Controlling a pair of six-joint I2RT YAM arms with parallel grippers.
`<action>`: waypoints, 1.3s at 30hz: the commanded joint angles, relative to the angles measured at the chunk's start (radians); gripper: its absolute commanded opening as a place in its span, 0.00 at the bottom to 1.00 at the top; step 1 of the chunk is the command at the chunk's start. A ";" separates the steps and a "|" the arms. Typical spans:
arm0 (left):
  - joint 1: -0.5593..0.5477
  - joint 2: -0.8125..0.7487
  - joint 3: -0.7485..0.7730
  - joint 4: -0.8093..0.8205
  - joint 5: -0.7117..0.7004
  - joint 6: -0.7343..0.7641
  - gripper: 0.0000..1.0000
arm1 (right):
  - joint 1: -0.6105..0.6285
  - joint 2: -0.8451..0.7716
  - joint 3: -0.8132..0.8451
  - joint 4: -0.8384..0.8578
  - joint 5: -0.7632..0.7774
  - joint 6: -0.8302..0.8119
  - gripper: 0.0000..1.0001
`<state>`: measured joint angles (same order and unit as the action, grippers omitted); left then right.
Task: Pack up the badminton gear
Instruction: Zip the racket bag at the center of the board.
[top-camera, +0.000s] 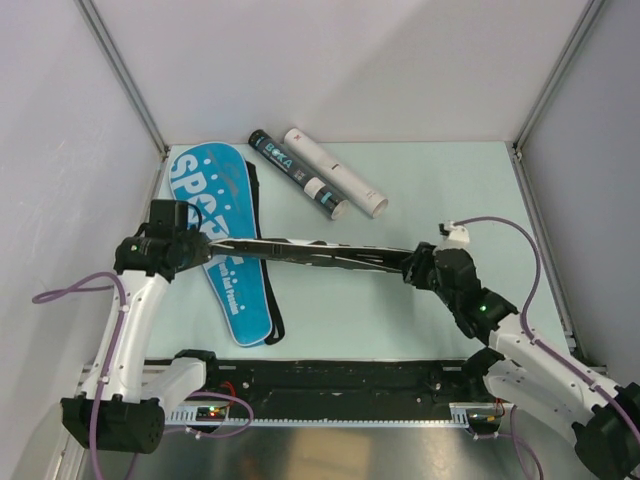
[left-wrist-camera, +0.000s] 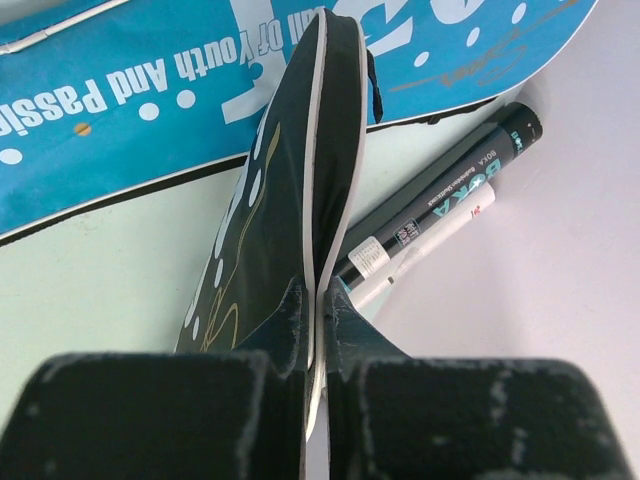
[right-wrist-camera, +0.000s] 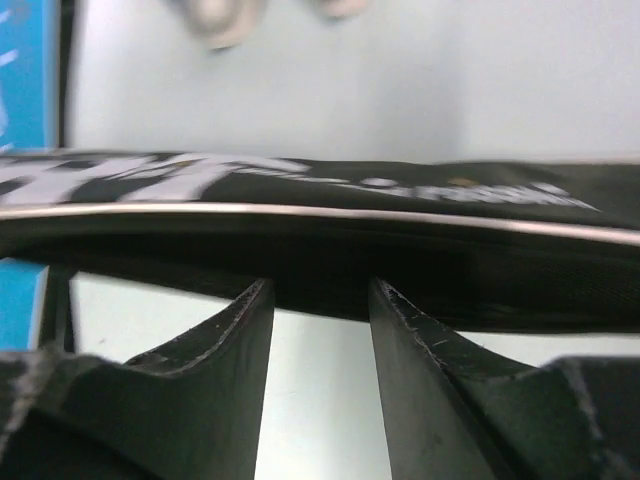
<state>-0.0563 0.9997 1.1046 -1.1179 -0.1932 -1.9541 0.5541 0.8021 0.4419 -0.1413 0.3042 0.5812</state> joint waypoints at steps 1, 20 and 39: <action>0.011 -0.023 0.037 0.001 -0.077 0.014 0.00 | 0.080 -0.019 0.131 -0.036 -0.225 -0.159 0.49; 0.012 0.016 0.055 0.002 -0.038 0.180 0.00 | 0.049 0.274 0.246 0.180 -0.632 -0.485 0.55; 0.019 0.062 0.093 0.003 -0.040 0.269 0.00 | -0.092 0.290 0.261 0.086 -0.669 -0.393 0.43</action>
<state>-0.0444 1.0576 1.1488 -1.1267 -0.2001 -1.7176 0.4538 1.0710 0.6586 -0.0444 -0.3351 0.1860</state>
